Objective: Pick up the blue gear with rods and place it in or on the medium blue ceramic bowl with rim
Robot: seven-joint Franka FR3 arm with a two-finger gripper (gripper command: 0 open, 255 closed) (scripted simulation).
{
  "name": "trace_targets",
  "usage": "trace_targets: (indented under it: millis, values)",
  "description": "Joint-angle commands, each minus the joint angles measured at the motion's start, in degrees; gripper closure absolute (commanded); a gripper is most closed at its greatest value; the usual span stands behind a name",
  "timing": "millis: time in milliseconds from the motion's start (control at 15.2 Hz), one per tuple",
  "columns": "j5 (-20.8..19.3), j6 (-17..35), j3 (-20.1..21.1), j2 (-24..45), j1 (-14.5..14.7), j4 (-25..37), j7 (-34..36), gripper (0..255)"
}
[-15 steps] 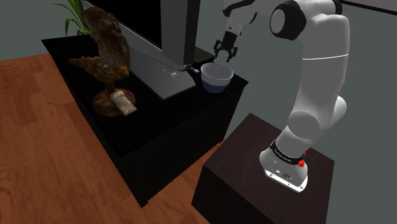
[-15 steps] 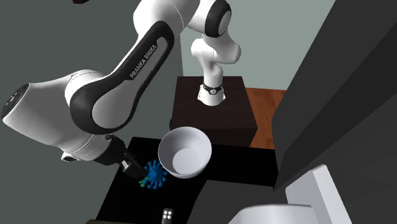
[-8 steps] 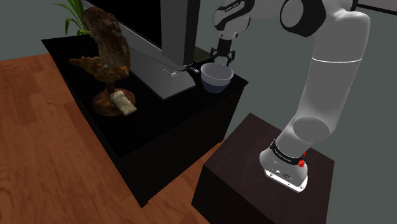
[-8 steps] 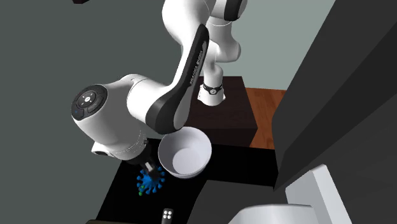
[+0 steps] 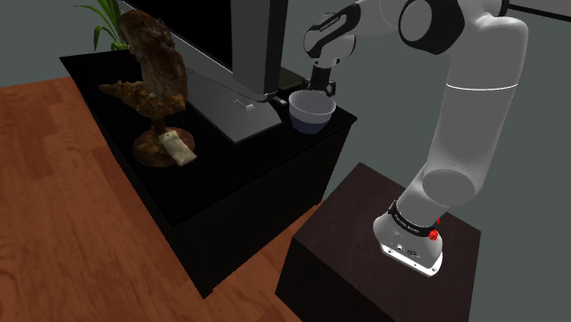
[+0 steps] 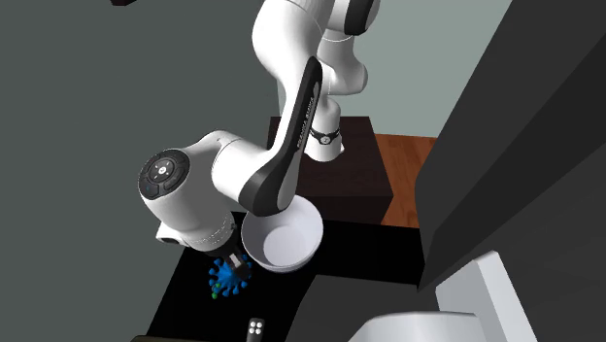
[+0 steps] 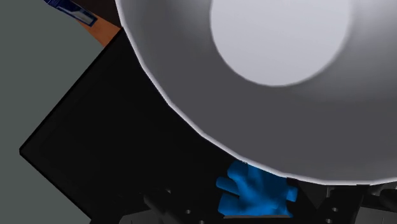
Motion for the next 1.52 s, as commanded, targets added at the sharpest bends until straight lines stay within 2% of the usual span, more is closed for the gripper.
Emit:
trace_targets:
  millis: [0,330,396,990,1452]
  values:
    - [0.05,0.23,0.02,0.06,-0.01,-0.14,-0.04,0]
    - [0.05,0.22,0.02,0.06,-0.01,-0.13,-0.03,0]
    - [0.05,0.22,0.02,0.06,-0.01,-0.13,-0.03,255]
    - [0.05,0.23,0.01,0.06,0.00,-0.14,-0.04,255]
    - [-1.51,-4.21,-0.64,-2.69,0.46,1.84,1.00,255]
